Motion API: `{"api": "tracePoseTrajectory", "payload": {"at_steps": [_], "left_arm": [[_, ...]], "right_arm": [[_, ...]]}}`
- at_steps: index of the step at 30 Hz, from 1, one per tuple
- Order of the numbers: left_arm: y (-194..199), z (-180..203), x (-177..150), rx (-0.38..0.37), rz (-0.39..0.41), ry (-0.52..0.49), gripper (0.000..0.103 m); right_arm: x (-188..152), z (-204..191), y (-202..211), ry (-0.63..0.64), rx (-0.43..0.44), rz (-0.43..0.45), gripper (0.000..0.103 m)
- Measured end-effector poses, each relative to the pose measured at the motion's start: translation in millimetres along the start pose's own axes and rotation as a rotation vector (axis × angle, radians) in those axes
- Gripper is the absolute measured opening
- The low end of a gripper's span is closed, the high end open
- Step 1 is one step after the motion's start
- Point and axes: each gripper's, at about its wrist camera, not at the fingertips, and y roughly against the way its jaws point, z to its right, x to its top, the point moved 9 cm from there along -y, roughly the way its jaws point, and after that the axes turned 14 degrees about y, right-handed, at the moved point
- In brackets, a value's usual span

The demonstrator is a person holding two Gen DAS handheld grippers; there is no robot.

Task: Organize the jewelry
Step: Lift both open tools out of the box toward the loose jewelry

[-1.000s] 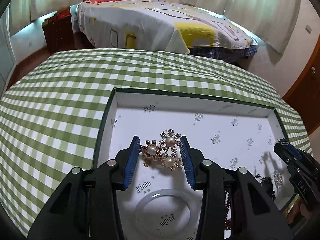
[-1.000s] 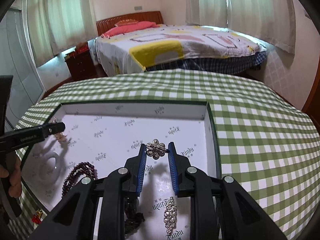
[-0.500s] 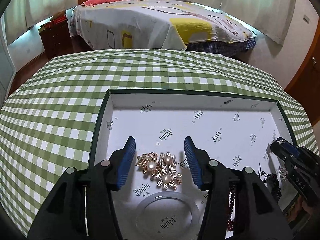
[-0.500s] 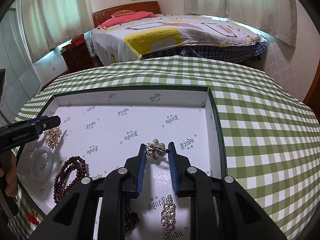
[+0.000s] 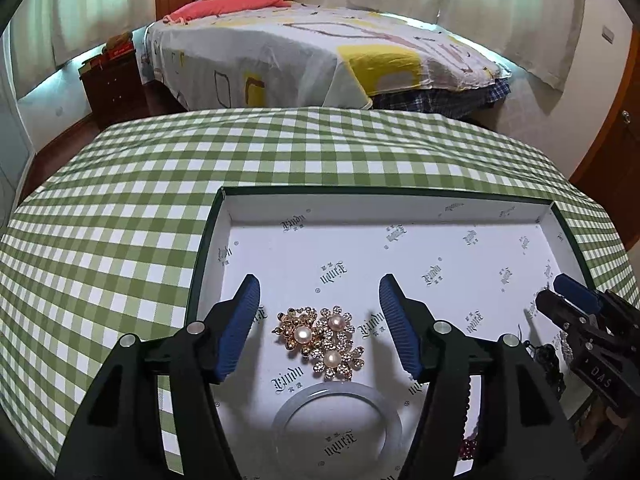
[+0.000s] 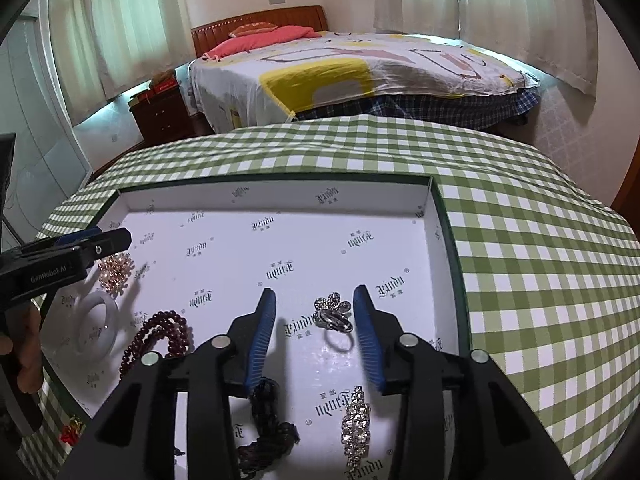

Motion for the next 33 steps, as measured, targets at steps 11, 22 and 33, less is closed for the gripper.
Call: {"api": "tracePoseTrajectory", "payload": {"at_steps": [11, 22, 33], "left_arm": [[60, -4, 7, -0.049, 0.154, 0.006, 0.065], [128, -5, -13, -0.052, 0.26, -0.015, 0.065], [167, -15, -53, -0.048, 0.28, 0.002, 0.065]], "right_arm": [[9, 1, 32, -0.006, -0.019, 0.067, 0.045], [4, -18, 86, 0.02, -0.038, 0.143, 0.045], [-23, -39, 124, 0.028, -0.046, 0.178, 0.045]]}}
